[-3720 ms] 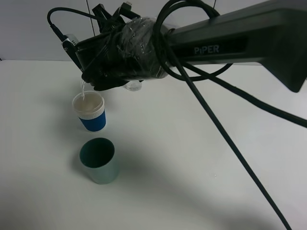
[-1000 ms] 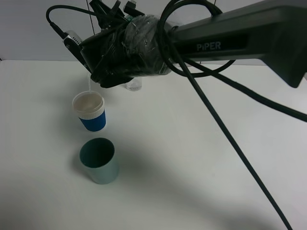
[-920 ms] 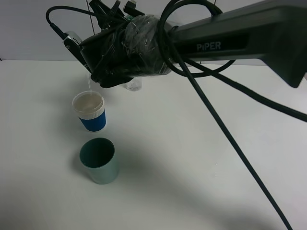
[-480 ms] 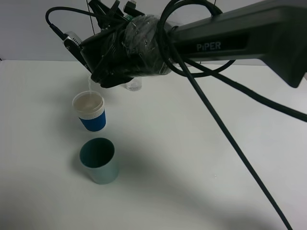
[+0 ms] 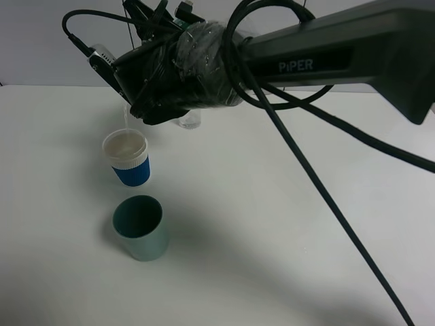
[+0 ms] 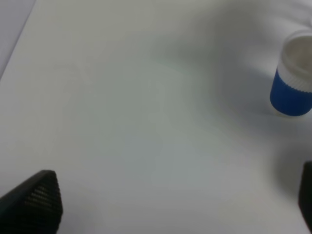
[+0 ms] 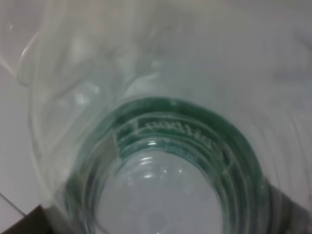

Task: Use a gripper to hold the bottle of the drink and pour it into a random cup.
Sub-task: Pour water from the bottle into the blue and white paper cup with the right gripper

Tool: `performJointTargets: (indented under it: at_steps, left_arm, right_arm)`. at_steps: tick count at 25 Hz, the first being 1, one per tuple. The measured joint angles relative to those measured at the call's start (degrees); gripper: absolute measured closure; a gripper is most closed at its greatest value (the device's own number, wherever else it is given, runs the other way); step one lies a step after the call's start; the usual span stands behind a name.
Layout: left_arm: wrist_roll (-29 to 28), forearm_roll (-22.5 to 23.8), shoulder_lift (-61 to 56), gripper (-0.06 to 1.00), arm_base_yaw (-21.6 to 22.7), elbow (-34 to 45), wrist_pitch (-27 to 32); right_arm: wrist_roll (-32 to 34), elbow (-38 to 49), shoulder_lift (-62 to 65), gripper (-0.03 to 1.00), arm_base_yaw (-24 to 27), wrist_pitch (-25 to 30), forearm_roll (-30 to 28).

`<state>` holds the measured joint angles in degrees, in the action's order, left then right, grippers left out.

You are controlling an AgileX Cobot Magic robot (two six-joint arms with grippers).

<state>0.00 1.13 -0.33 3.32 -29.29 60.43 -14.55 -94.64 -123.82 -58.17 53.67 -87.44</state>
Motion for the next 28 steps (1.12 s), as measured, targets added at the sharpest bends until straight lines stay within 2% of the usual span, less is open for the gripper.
performJointTargets:
  at_steps: [13,23,28]
  left_arm:
    - [0.0,0.0,0.0,-0.04,0.0,0.0,0.0]
    - [0.0,0.0,0.0,-0.04,0.0,0.0,0.0]
    - [0.0,0.0,0.0,-0.04,0.0,0.0,0.0]
  right_arm:
    - [-1.0,0.0,0.0,0.4,0.0,-3.0,-0.8]
    - [-2.6,0.0,0.0,0.4,0.0,-3.1,-1.0]
    - [-2.6,0.0,0.0,0.4,0.0,-3.1,-3.1]
